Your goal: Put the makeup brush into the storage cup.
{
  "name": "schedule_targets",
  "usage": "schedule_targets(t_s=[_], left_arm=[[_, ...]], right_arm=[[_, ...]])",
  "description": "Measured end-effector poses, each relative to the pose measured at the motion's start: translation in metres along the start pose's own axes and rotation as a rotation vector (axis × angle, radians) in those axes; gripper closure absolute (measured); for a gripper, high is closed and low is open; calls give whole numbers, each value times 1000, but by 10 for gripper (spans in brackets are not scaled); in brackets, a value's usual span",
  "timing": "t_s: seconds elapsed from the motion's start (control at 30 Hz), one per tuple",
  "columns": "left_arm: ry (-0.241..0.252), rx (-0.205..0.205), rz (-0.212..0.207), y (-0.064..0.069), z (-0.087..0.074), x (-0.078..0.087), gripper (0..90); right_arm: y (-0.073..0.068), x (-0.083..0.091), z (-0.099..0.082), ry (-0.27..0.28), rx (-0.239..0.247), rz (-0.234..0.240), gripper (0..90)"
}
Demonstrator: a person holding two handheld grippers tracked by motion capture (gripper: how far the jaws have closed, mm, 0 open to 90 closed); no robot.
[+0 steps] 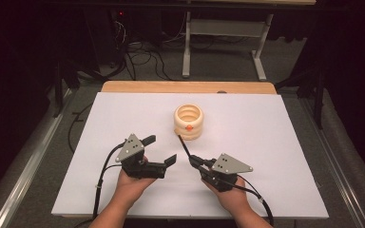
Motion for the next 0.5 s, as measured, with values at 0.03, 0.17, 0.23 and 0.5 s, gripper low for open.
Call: schedule_targets(t_s=[0.03, 0.17, 0.23, 0.5], left_arm=[[0, 2, -3, 0, 0, 0, 23], [0, 6, -17, 3, -1, -1, 40], [1, 8, -21, 3, -1, -1, 54], [7, 28, -44, 5, -1, -1, 143]], right_arm=[[-1, -1, 0, 6, 2, 7, 867], [-4, -3, -1, -1, 3, 16, 868], [-5, -3, -2, -7, 1, 14, 868], [-8, -5, -4, -23, 4, 24, 867]])
Point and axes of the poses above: each handheld gripper's, and its own axes: x roughly backward along the jaws, z roughly out of its top, y roughly to its right, the point moved 3 cm from there along -x, roughly forward along the jaws, and after that the axes turned 9 degrees about y, right-handed, at the moved point
